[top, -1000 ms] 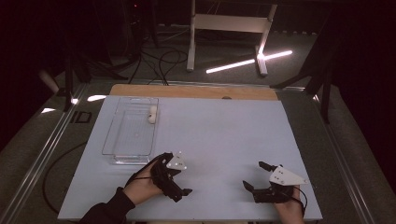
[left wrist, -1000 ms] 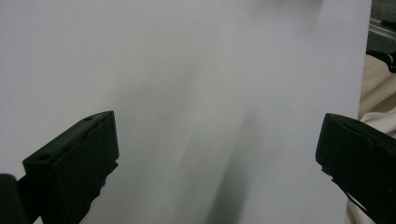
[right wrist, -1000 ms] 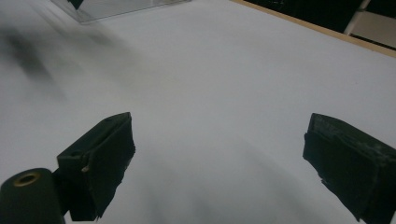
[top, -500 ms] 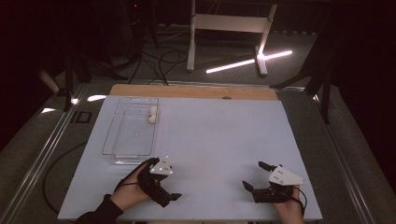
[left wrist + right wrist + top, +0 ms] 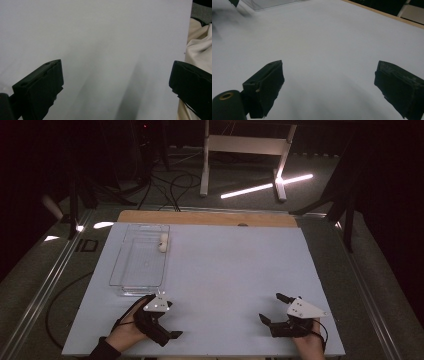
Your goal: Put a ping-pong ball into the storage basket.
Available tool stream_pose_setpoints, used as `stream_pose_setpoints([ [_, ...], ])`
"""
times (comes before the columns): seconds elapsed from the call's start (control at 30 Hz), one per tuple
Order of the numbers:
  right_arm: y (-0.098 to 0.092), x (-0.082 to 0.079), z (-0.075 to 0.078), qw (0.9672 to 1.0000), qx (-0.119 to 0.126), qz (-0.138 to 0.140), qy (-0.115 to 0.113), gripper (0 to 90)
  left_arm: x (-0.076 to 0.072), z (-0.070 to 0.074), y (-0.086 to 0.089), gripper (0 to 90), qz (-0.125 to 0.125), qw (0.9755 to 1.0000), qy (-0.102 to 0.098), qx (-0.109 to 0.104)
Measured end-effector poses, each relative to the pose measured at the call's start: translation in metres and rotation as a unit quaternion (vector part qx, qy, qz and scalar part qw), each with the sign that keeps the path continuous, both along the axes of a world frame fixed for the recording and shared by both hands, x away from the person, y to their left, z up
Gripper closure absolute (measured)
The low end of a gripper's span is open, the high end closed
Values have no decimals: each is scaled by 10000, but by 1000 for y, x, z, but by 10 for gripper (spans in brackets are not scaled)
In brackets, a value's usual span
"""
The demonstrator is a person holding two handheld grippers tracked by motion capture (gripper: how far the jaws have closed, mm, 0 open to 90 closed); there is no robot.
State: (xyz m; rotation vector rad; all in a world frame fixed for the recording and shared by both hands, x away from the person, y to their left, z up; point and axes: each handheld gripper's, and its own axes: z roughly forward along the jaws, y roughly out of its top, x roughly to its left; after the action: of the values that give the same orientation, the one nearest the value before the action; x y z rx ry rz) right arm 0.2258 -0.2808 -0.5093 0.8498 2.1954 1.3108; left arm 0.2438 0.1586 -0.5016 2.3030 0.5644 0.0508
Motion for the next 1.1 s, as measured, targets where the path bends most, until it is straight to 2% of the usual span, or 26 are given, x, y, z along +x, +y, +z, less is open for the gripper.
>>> stream_pose_setpoints([
  [0.17,0,0,0,10000,-4,4,13,87,-1,-4,9,7,123,9999,46,-81],
  [0.37,-1,0,-1,10000,-7,10,25,87,-2,-6,15,7,216,9996,4,-193],
  [0.5,-2,0,0,10000,4,14,22,87,-2,-7,16,7,256,9994,46,-244],
  [0.67,-3,0,0,10000,14,-6,-12,87,-3,-7,15,7,236,9992,35,-310],
  [0.87,-3,0,-1,10000,4,10,24,87,-4,-8,14,7,214,9993,30,-293],
  [0.97,-3,1,-2,10000,22,5,45,87,-3,-6,15,7,223,9989,28,-404],
  [1.1,-3,1,-2,10000,31,1,42,87,-3,-7,15,7,216,9988,42,-435],
])
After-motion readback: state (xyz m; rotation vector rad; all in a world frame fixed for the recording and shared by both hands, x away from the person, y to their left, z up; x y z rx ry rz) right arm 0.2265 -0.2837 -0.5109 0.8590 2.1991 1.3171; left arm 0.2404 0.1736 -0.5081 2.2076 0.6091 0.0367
